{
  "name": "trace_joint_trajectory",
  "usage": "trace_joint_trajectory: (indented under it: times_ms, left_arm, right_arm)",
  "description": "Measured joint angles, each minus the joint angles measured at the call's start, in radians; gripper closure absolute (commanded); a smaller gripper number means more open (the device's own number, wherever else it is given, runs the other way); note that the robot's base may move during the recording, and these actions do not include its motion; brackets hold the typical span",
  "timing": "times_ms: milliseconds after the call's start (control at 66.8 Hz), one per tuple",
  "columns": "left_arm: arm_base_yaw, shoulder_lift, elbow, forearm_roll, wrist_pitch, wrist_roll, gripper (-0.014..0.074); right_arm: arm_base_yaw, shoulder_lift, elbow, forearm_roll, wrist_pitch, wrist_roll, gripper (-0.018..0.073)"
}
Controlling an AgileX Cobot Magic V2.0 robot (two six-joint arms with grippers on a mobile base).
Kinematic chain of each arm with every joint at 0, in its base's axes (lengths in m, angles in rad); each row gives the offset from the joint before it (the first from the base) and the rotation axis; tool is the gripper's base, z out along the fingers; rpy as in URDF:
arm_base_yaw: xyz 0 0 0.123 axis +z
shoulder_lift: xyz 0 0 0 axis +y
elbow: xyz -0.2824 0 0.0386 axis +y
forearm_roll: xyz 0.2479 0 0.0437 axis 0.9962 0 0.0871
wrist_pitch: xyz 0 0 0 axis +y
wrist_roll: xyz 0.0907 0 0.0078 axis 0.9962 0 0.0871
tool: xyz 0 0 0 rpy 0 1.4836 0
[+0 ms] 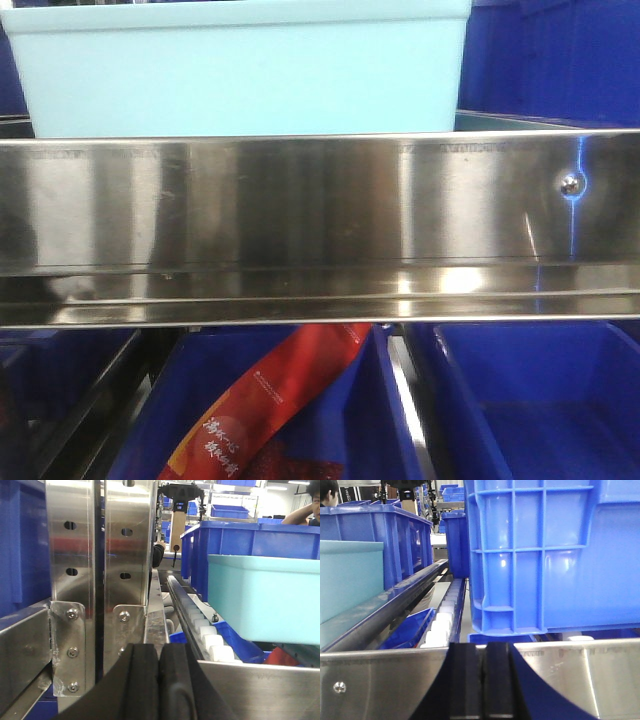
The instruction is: Fetch blue bin and place on conveyor start
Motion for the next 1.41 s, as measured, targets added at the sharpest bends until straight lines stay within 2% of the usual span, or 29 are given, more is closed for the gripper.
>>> trace_joint_trajectory:
  times_ms: [658,927,987,1077,1167,1212,1286,1346,1406]
  left_arm:
    - [0.0,0.0,0.0,0.0,-0.002,0.0,0.0707]
    - [0.0,0.0,0.0,0.0,-0.105,0.0,0.0707]
    - [0.0,0.0,-0.013,0.0,-0.11,0.0,0.0701]
    - [0.0,0.0,-0.089,0.024,-0.054,0.0,0.0615]
    - [0.0,0.002,-0.216,0.089,0.045,0.0,0.0442]
    - [0.0,0.015,-0.287,0.105,0.094,0.0,0.0332]
    - [0.0,0.061,-0.383,0.12,0.181,0.0,0.0204]
    - [0.0,0.102,-0.446,0.124,0.224,0.0,0.0125]
    - [0.0,0.141,-0.484,0.127,0.239,0.0,0.0106]
  right_arm:
    - [0.0,0.0,0.0,0.0,-0.031,0.0,0.0721]
    - [0.0,0.0,0.0,0.009,-0.114,0.0,0.0721]
    - [0.0,0.0,-0.026,0.011,-0.091,0.0,0.0715]
    - [0.0,-0.001,-0.136,0.012,-0.008,0.0,0.0603]
    - [0.0,0.008,-0.276,0.013,0.088,0.0,0.0363]
    - [0.0,0.032,-0.333,0.014,0.118,0.0,0.0232]
    - [0.0,0.09,-0.417,0.015,0.159,0.0,0.0064]
    - [0.0,0.147,-0.461,0.015,0.182,0.0,-0.0013]
    - [0.0,0.2,-0.495,0.015,0.208,-0.02,-0.0001]
